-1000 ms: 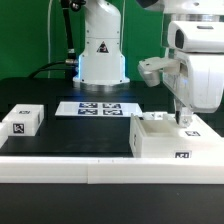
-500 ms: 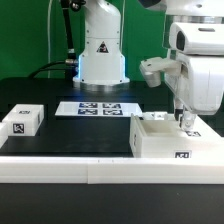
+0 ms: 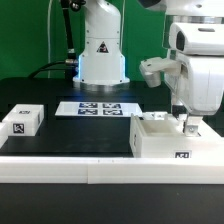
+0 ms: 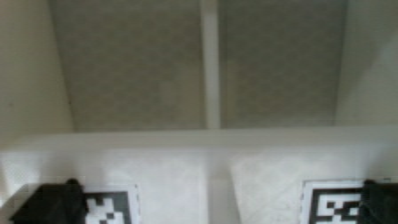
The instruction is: Assemble cabinet
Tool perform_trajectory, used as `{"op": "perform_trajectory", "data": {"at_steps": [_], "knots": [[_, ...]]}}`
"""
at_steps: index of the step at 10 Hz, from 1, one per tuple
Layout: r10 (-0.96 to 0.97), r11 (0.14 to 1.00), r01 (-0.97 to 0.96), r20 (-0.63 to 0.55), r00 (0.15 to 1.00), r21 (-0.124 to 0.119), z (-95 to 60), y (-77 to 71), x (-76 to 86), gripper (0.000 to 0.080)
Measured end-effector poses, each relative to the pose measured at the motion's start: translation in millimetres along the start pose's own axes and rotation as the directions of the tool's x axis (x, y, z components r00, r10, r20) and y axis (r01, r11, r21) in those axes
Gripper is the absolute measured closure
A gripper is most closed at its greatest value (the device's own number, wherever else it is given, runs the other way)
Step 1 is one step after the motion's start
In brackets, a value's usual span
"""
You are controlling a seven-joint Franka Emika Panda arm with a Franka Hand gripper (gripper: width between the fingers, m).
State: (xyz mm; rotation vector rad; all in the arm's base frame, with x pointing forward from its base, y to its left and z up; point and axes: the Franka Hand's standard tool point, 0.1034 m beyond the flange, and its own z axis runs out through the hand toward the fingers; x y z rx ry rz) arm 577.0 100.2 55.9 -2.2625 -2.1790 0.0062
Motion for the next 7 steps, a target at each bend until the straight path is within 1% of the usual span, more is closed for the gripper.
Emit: {"op": "perform_trajectory", "data": {"at_steps": [1, 2, 3, 4, 5, 6, 7], "knots": [[0.001, 1.000, -0.001, 0.000, 1.000, -0.002, -0.7, -0.4, 0.1, 0.0010], [0.002, 1.000, -0.002, 0.004, 1.000, -0.006, -7.5, -8.2, -1.1, 0.0002], [0.000, 1.000, 0.000, 0.015, 1.000, 0.000, -16.6, -18.8, -3.8, 0.0002], [0.007, 1.000, -0.007, 0.022, 1.000, 0.006, -23.5, -31.7, -4.1, 0.0002], [0.011, 1.000, -0.011, 0.029, 1.000, 0.011, -27.9, -48.8, -2.9, 0.0002], [0.008, 1.000, -0.008, 0.032, 0.999, 0.013, -30.4, -66.2, -2.1, 0.0002], [0.006, 1.000, -0.007, 0.036, 0.999, 0.020, -30.6, -82.8, -3.0, 0.0002]]}}
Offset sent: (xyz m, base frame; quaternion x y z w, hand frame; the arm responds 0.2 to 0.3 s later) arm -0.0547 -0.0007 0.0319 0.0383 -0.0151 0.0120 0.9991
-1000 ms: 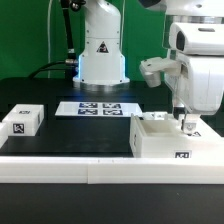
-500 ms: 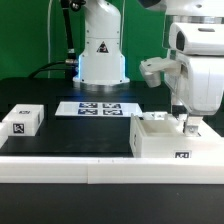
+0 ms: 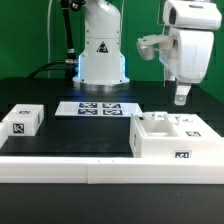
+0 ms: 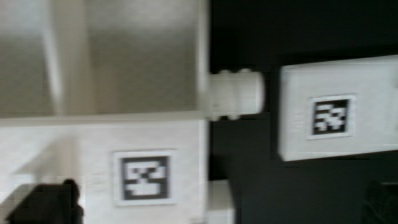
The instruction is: Assemble cabinet
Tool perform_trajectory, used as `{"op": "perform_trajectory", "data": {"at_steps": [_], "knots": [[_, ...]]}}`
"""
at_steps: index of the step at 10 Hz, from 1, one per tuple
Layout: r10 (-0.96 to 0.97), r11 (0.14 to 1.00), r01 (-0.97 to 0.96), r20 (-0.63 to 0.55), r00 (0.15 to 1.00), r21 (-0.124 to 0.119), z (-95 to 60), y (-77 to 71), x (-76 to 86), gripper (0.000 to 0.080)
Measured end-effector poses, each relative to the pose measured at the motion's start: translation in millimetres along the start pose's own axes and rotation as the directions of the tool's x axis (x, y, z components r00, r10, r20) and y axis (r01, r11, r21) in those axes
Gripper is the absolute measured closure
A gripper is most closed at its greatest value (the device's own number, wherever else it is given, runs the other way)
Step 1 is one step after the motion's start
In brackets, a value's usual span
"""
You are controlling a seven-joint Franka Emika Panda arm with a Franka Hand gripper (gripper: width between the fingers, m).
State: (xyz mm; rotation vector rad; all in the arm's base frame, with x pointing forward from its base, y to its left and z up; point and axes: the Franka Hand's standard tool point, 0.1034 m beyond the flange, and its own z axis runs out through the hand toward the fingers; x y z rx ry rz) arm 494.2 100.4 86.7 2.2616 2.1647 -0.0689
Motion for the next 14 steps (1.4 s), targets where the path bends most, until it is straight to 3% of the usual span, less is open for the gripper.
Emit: {"op": "perform_trajectory", "data": {"at_steps": [1, 2, 8, 11, 14], "knots": [[-0.003, 1.000, 0.003, 0.001, 1.000, 0.004, 2.5, -15.1, -1.3, 0.0002], [-0.005, 1.000, 0.005, 0.007, 1.000, 0.023, 7.9, -28.2, -3.9, 0.0002], [-0.003, 1.000, 0.003, 0.005, 1.000, 0.023, 9.1, -26.2, -4.2, 0.0002], [-0.013, 1.000, 0.013, -0.016, 1.000, 0.021, 29.6, -51.5, -2.9, 0.0002], [-0.005, 0.999, 0.006, -0.032, 0.999, 0.037, 48.8, -58.3, -3.3, 0.0002]]}}
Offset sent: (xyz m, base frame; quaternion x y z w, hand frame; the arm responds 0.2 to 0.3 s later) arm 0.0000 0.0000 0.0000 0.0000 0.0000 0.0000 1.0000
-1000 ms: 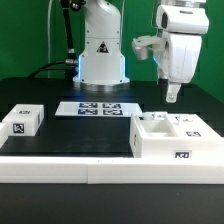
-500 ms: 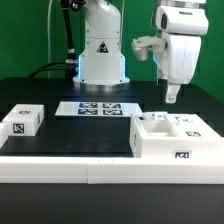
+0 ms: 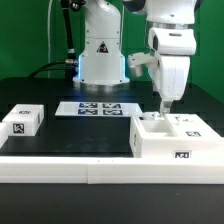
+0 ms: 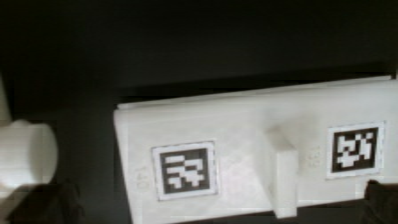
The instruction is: Assemble cabinet
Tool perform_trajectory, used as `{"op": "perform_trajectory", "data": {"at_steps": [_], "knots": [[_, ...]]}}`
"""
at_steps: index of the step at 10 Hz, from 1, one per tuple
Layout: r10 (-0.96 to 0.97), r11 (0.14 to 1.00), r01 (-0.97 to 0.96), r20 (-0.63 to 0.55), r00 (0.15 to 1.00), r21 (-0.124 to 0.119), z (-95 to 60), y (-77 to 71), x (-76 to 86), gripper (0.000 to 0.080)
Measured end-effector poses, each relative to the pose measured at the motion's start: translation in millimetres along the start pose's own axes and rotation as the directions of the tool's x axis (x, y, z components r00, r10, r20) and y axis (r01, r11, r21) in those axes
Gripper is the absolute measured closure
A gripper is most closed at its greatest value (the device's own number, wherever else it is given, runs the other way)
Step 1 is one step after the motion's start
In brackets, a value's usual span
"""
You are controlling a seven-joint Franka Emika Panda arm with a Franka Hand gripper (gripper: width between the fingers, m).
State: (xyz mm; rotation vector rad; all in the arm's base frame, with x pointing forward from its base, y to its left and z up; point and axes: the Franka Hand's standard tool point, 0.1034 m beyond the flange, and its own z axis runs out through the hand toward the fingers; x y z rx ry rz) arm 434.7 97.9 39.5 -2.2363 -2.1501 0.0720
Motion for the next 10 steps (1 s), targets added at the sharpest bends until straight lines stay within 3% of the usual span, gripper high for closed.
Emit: {"op": "perform_trajectory", "data": {"at_steps": [5, 8, 9, 10], "knots": [[0.002, 1.000, -0.002, -0.017, 1.000, 0.019, 21.9, -7.5, 3.8, 0.0002], [0.002, 1.000, -0.002, -0.018, 1.000, 0.021, 23.6, -8.3, 4.0, 0.0397], [0.002, 1.000, -0.002, -0.019, 1.000, 0.020, 23.7, -8.0, 4.2, 0.0397], [0.002, 1.000, -0.002, -0.020, 1.000, 0.018, 23.9, -7.9, 4.4, 0.0577]]}}
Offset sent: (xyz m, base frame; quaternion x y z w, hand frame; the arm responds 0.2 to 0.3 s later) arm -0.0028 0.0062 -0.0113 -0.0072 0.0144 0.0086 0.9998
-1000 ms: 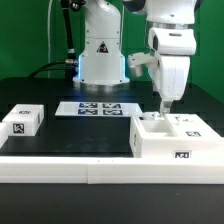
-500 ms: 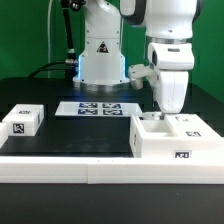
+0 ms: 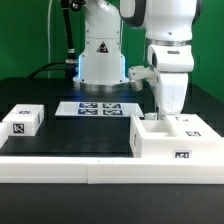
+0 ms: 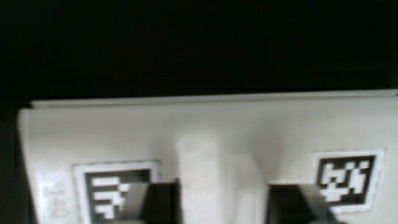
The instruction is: Assemble cabinet
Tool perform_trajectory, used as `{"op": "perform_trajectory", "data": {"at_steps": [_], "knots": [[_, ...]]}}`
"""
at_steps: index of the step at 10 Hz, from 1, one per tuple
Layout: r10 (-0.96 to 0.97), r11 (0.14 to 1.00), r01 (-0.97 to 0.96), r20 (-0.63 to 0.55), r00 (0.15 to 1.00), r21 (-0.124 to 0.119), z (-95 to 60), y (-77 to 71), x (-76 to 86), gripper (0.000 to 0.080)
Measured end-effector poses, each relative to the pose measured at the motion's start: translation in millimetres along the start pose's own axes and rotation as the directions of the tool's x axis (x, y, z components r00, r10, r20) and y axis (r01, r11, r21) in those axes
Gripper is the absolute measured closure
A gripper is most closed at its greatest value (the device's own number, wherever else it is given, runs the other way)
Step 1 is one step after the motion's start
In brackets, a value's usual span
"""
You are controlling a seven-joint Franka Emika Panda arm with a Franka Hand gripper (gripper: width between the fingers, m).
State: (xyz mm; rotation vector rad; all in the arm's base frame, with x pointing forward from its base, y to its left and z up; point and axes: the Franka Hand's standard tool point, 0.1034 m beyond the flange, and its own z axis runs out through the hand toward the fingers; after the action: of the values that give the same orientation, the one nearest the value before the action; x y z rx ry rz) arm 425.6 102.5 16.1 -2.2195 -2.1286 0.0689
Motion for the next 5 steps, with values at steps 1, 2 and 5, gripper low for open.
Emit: {"op": "perform_trajectory", "data": {"at_steps": [1, 2, 5], "knots": [[0.000, 1.000, 0.000, -0.002, 1.000, -0.004, 0.3, 0.6, 0.5, 0.0710], [0.000, 1.000, 0.000, -0.003, 1.000, -0.005, 0.1, 0.9, 0.4, 0.0710], [0.001, 1.000, -0.001, -0.003, 1.000, -0.005, 0.1, 1.0, 0.4, 0.0732]]}}
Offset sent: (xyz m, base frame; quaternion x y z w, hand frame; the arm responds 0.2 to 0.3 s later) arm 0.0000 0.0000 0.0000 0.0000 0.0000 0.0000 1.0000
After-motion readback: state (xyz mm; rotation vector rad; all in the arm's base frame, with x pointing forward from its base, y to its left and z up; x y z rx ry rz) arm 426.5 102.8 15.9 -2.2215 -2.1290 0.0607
